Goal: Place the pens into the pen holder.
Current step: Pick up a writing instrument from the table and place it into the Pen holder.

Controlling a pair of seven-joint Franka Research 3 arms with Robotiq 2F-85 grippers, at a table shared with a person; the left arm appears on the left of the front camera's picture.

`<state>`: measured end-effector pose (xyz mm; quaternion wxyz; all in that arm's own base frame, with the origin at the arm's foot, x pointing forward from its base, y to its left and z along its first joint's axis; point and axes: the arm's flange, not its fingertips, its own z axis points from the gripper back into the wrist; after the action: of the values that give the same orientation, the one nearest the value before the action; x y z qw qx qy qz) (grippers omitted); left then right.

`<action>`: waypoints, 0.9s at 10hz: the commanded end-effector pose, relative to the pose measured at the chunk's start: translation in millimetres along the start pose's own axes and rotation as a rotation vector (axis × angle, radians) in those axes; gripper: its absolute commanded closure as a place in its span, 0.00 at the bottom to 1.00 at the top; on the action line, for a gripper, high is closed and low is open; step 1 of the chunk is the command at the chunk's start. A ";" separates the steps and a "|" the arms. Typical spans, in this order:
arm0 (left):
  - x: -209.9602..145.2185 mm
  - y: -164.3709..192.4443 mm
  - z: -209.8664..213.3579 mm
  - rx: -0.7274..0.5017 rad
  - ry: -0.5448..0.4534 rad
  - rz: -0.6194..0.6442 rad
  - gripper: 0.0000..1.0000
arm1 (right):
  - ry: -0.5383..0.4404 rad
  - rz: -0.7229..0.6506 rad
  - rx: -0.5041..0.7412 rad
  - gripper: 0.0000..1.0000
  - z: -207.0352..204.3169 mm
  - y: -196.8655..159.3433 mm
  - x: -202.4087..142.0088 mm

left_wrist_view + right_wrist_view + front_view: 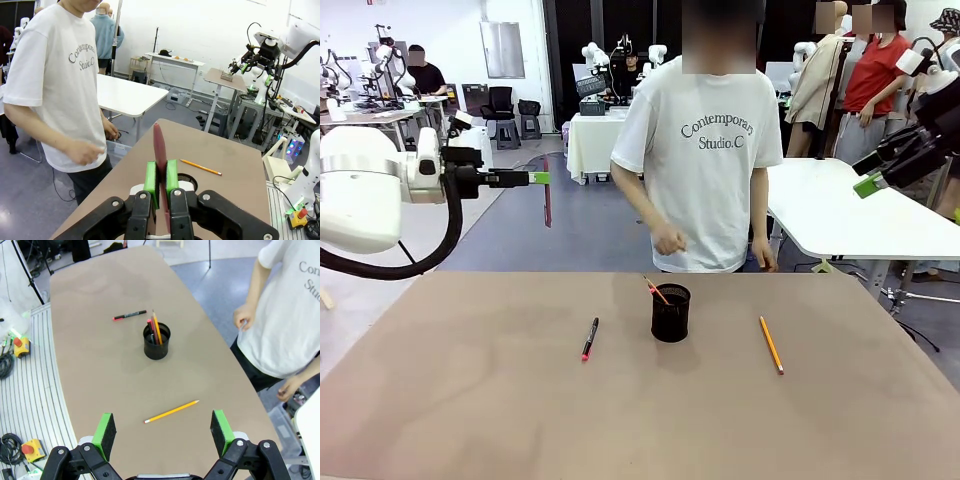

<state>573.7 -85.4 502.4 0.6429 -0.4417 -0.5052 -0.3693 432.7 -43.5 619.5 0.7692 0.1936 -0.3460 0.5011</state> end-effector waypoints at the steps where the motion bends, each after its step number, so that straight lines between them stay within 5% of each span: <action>1: 2.1 -1.8 0.7 -0.004 0.005 -0.007 1.00 | -0.002 0.004 0.000 0.00 1.0 0.4 1.3; 5: -11.0 -15.1 -28.7 0.006 0.008 -0.059 1.00 | -0.002 0.004 0.000 0.00 1.0 0.4 1.3; 9: -38.2 -53.4 -103.3 -0.231 -0.001 -0.178 1.00 | -0.002 0.004 0.000 0.00 1.0 0.4 1.3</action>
<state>547.7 -197.6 471.5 0.5851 -0.4540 -0.4843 -0.4658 432.7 -43.4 619.6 0.7692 0.1935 -0.3460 0.5012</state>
